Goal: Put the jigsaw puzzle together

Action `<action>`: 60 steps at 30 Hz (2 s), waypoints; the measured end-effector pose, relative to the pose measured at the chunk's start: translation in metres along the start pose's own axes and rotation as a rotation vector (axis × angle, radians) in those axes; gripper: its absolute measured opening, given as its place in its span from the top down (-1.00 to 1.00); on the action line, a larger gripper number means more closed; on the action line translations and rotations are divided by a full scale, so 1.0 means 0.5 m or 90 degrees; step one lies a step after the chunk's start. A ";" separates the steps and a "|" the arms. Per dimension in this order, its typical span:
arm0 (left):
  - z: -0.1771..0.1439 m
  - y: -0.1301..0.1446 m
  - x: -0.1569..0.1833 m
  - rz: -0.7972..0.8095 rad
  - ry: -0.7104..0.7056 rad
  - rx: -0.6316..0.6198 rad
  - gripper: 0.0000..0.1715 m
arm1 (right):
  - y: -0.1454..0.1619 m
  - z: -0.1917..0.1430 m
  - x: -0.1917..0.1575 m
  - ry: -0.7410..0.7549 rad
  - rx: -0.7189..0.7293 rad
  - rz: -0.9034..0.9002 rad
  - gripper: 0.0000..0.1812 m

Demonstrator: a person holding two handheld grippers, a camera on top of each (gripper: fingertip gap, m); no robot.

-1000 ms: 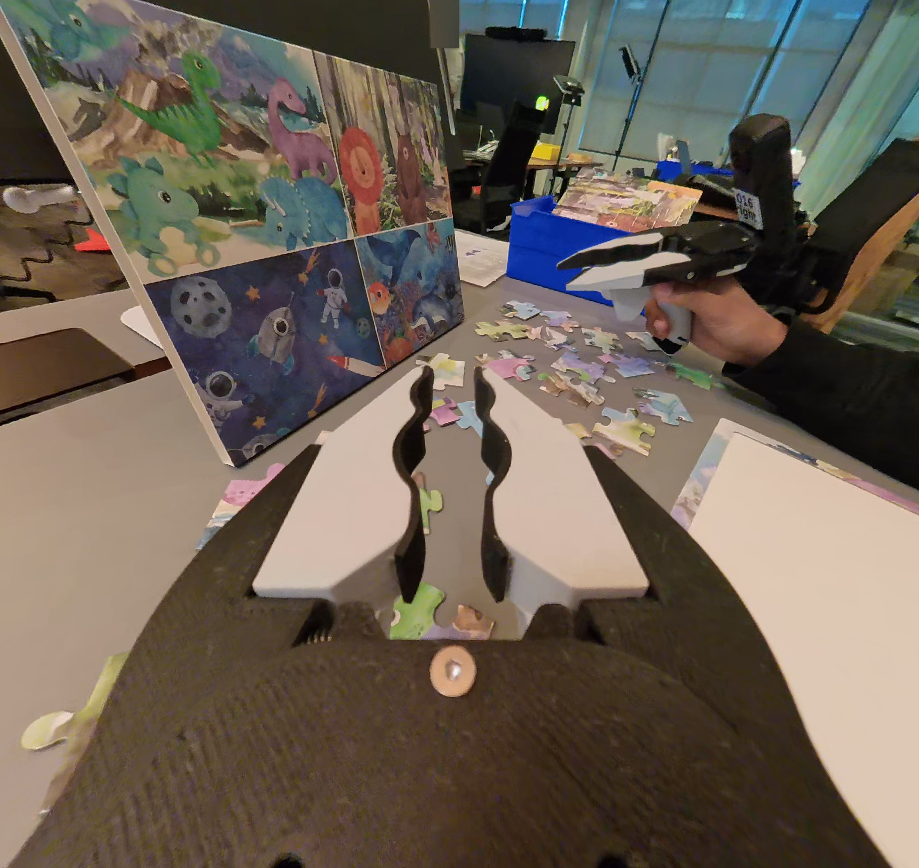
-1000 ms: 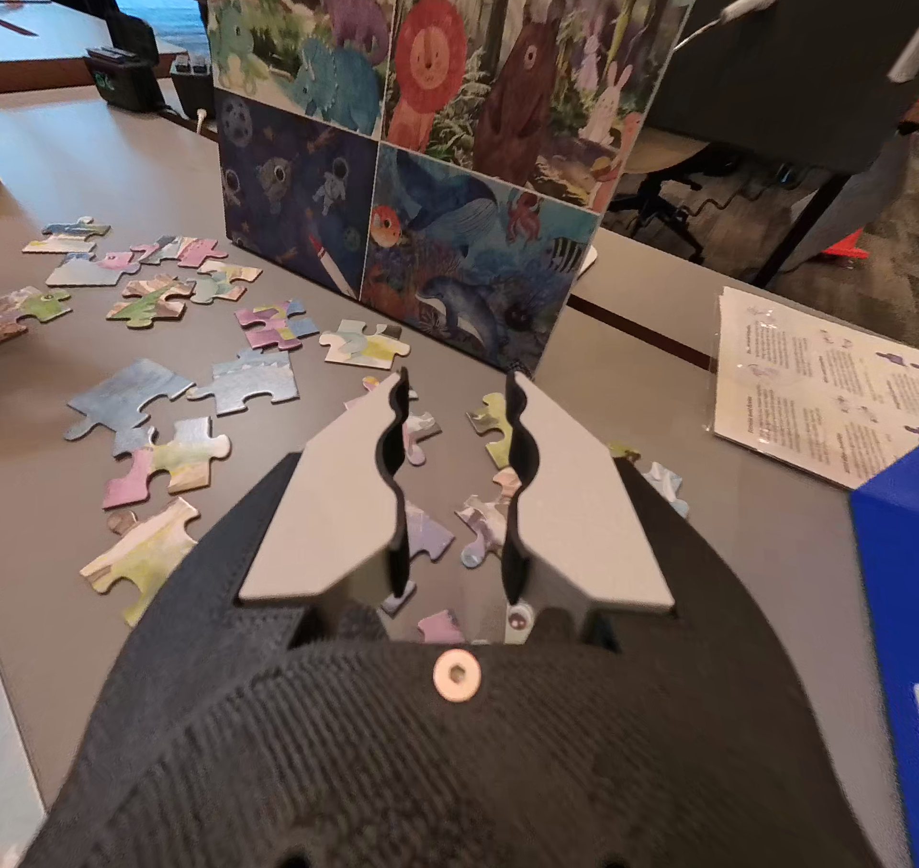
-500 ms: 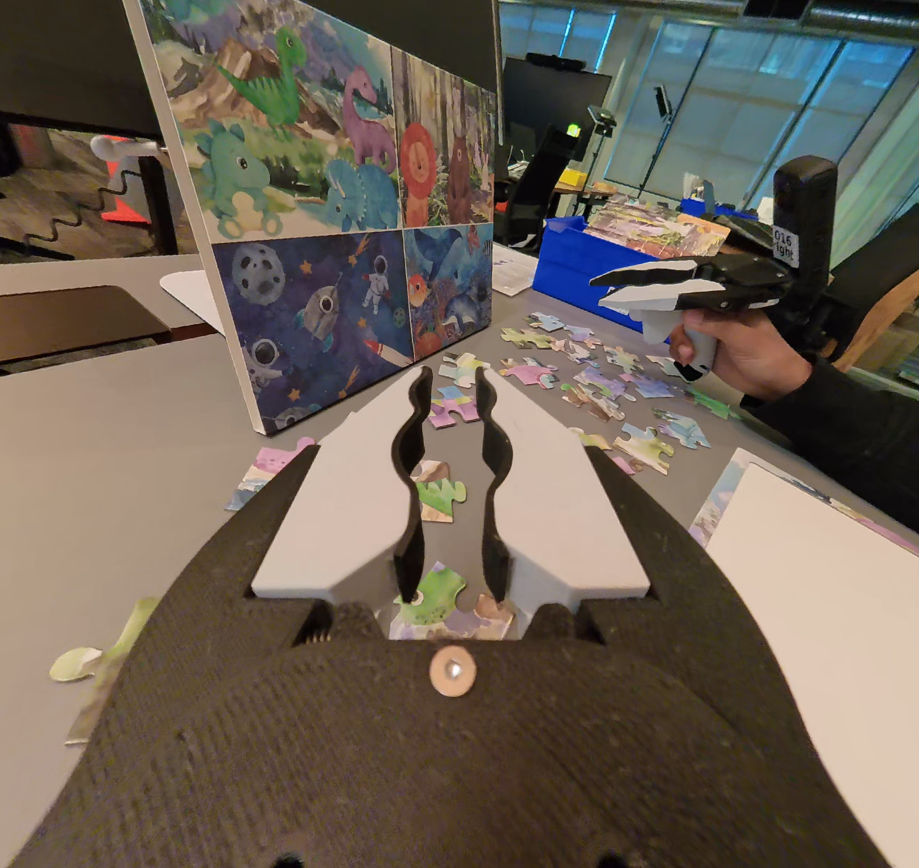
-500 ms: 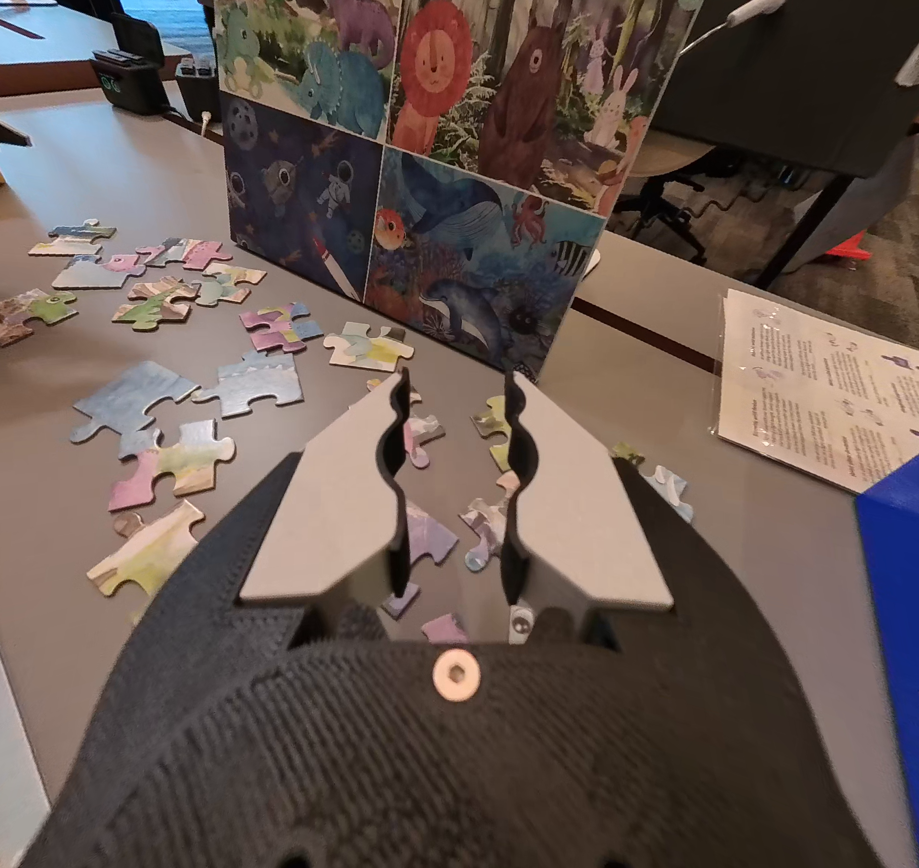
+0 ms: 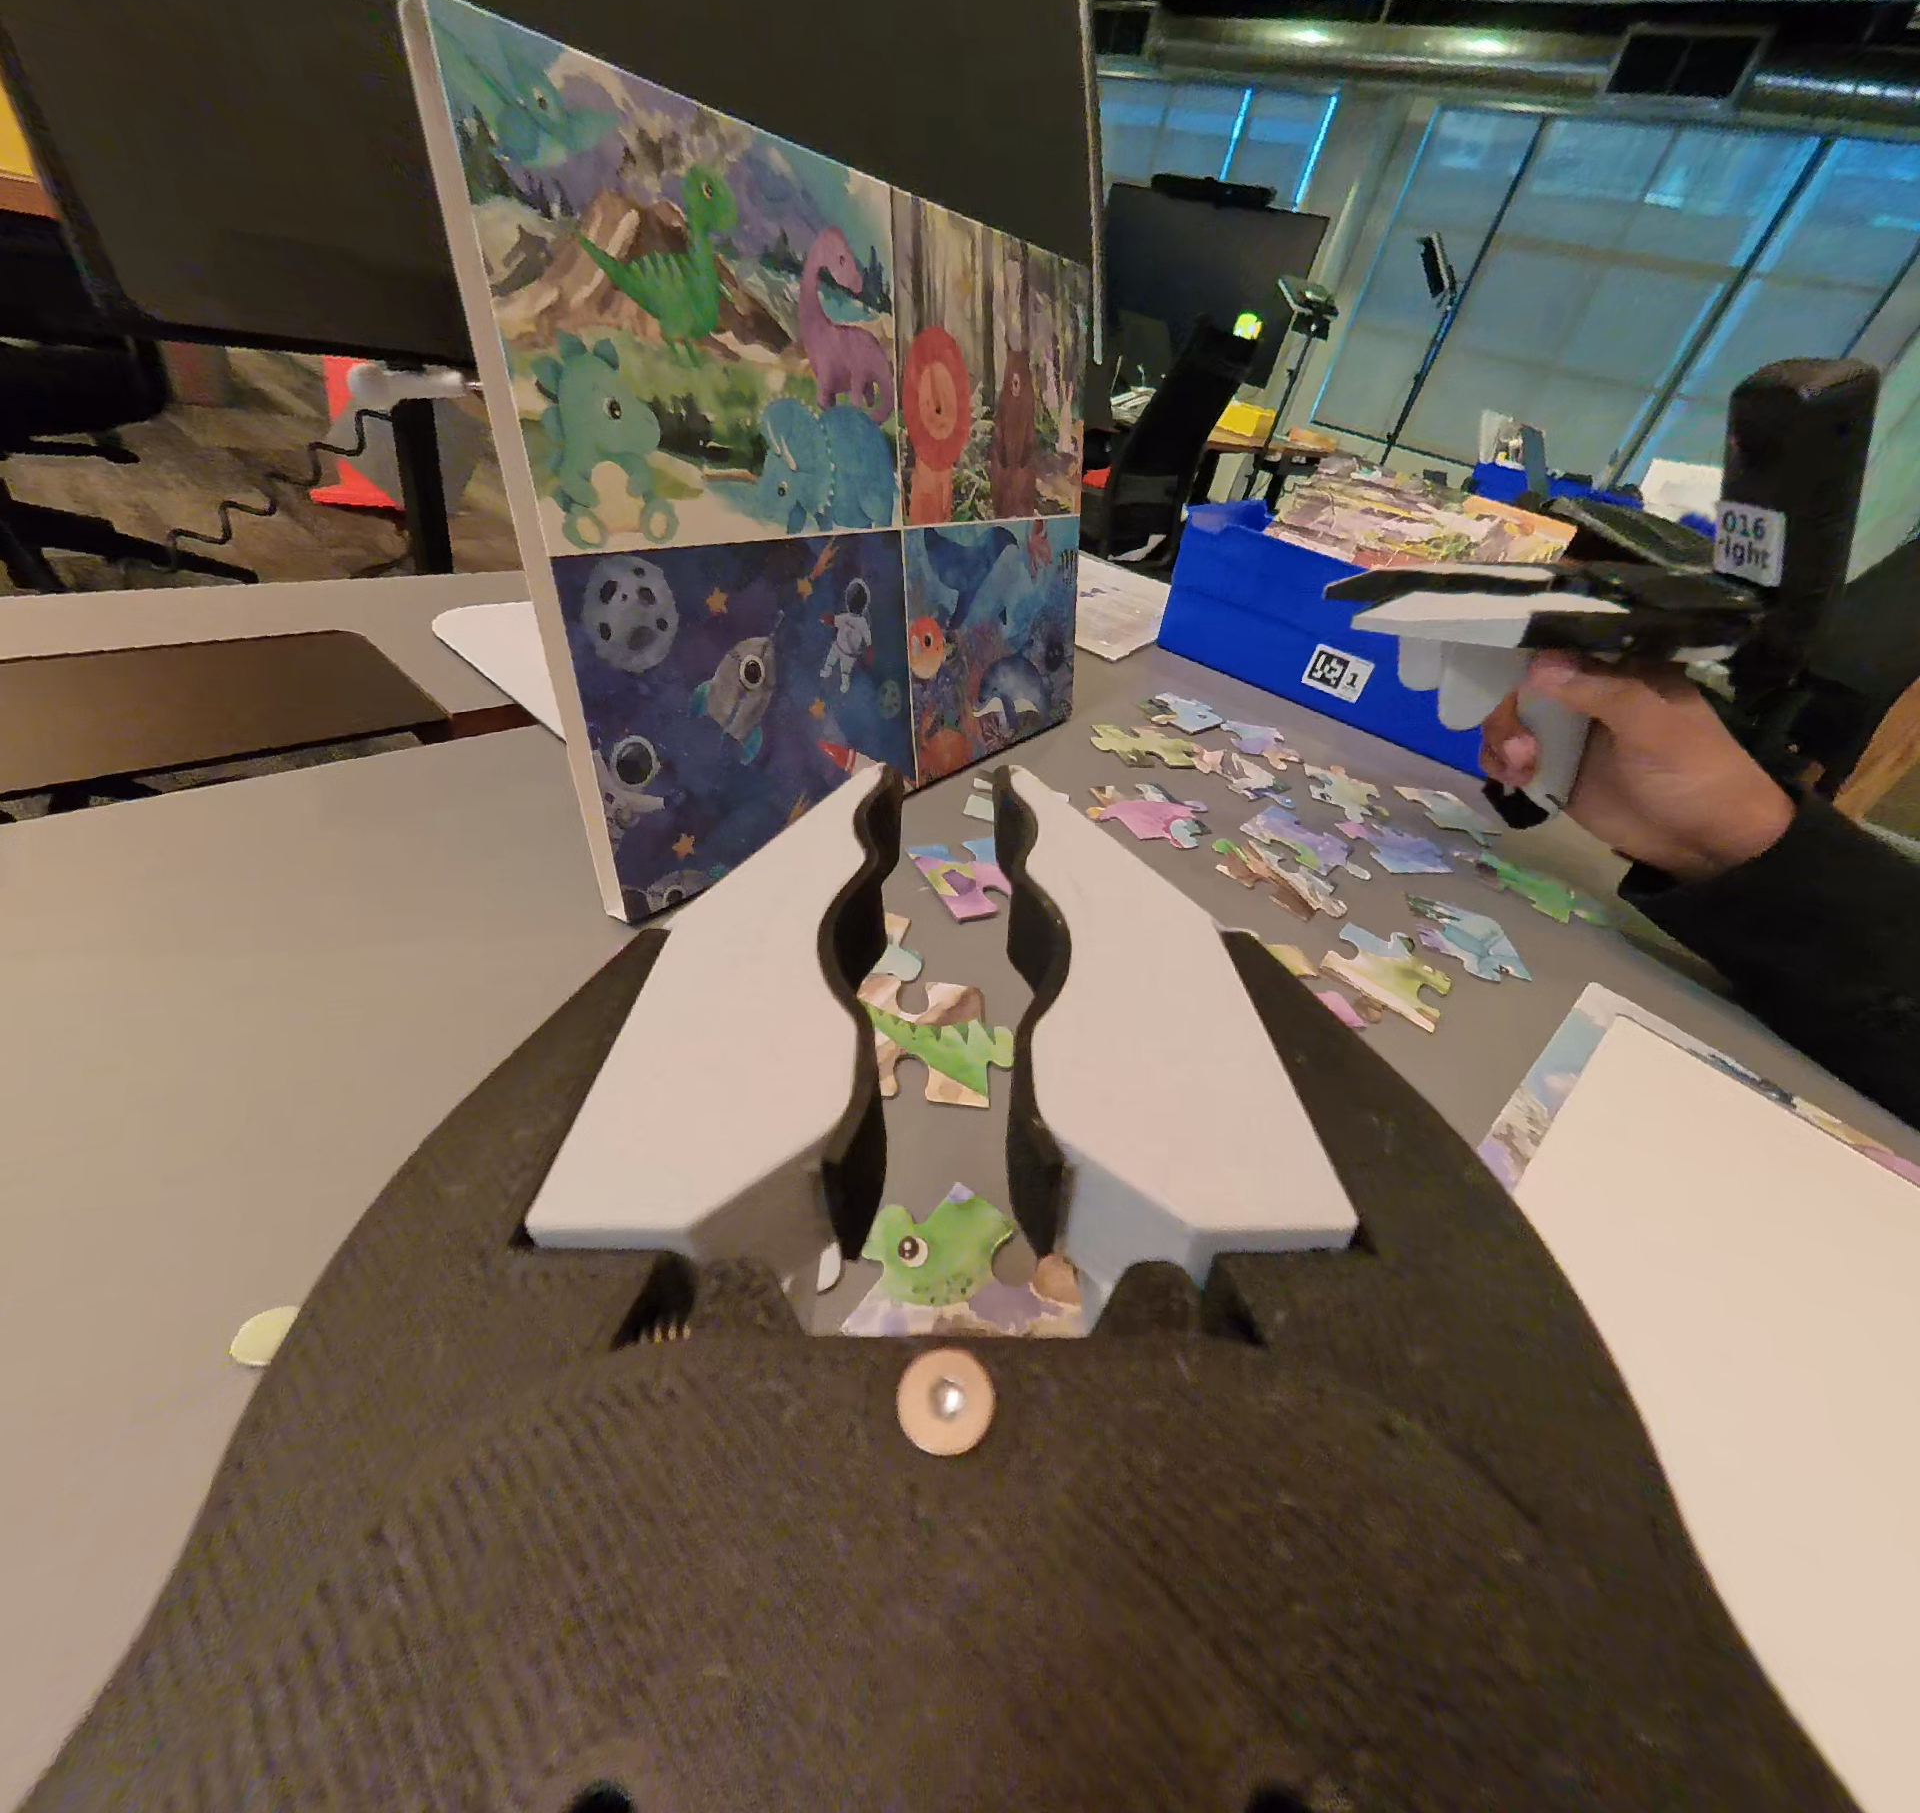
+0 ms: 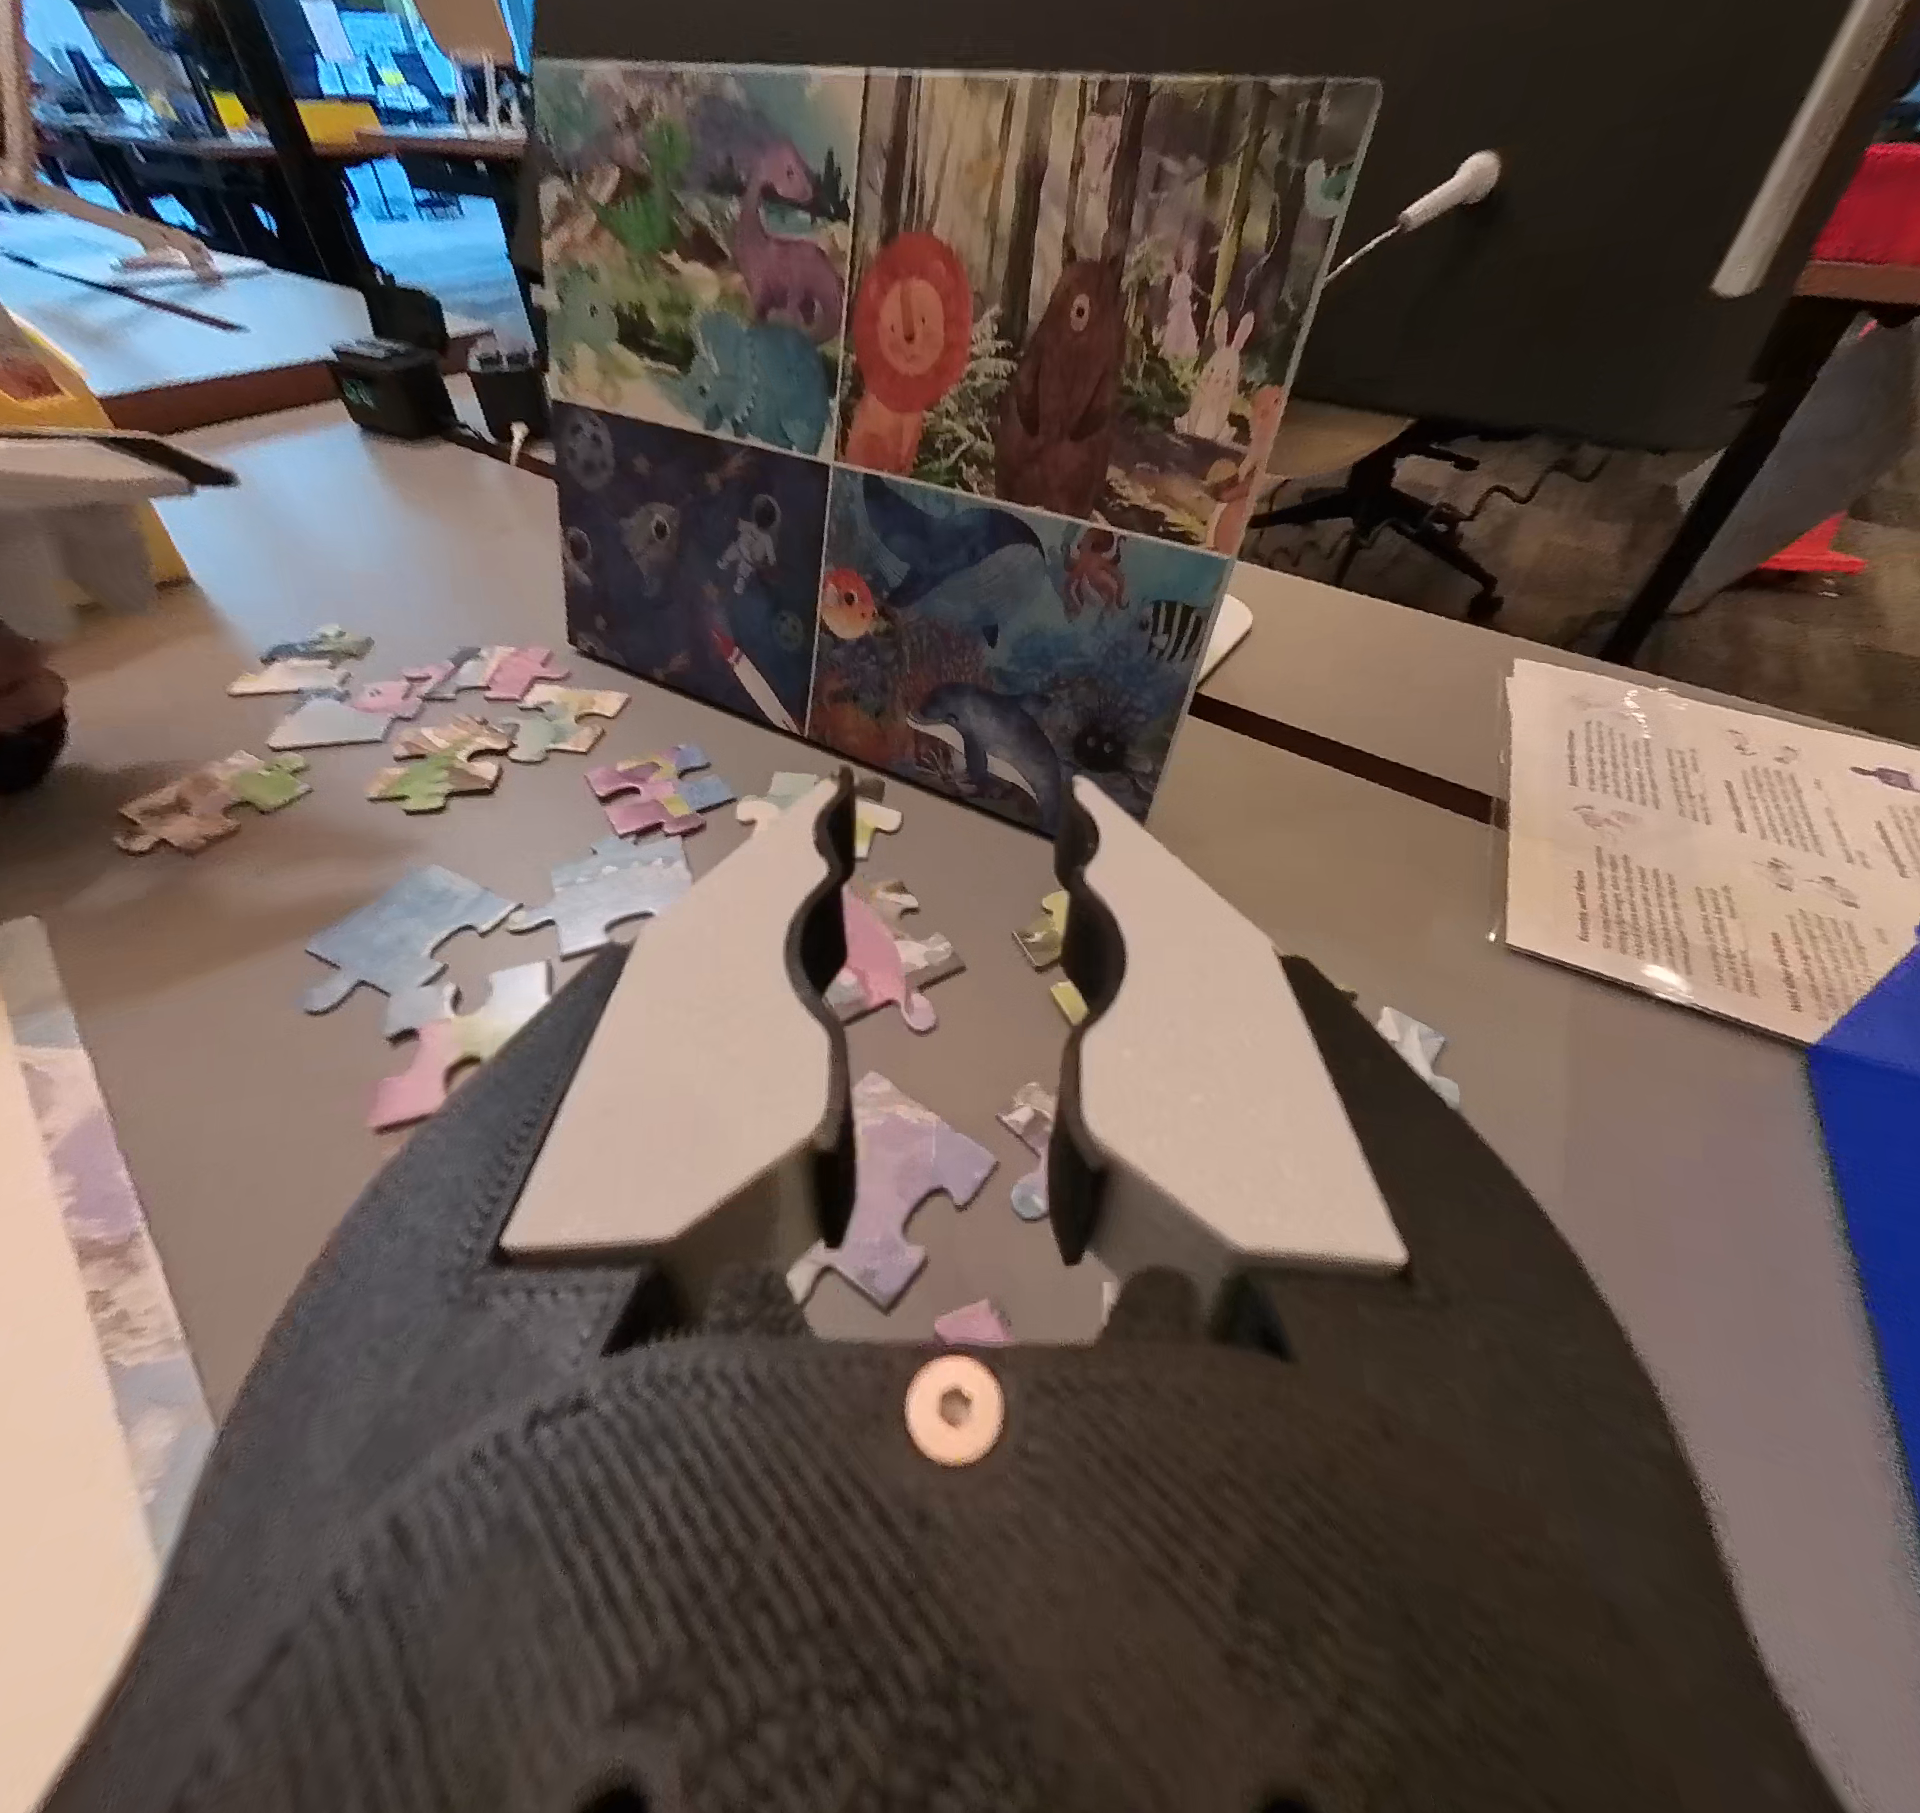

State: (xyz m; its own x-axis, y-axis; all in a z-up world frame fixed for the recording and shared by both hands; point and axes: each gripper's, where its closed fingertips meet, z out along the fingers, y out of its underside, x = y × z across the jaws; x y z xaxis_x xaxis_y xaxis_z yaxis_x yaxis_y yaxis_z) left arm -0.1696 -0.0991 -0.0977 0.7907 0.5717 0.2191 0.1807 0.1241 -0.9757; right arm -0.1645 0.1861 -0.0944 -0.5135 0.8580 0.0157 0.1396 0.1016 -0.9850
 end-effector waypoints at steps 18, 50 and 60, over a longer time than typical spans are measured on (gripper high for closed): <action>0.036 0.070 0.050 0.186 0.008 -0.136 0.79 | 0.041 0.020 -0.039 -0.059 -0.051 0.045 0.58; 0.042 0.088 0.054 0.118 0.034 -0.174 0.69 | 0.068 0.045 -0.100 -0.114 -0.075 0.060 0.62; 0.039 0.080 0.047 0.096 0.032 -0.160 0.69 | 0.065 0.043 -0.093 -0.122 -0.057 0.101 0.65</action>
State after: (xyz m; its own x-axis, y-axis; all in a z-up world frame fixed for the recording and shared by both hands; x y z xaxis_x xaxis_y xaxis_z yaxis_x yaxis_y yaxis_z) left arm -0.1551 -0.0646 -0.1319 0.8463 0.5270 0.0777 0.1933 -0.1679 -0.9667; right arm -0.1544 0.1386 -0.1307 -0.6291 0.7563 -0.1796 0.3014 0.0243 -0.9532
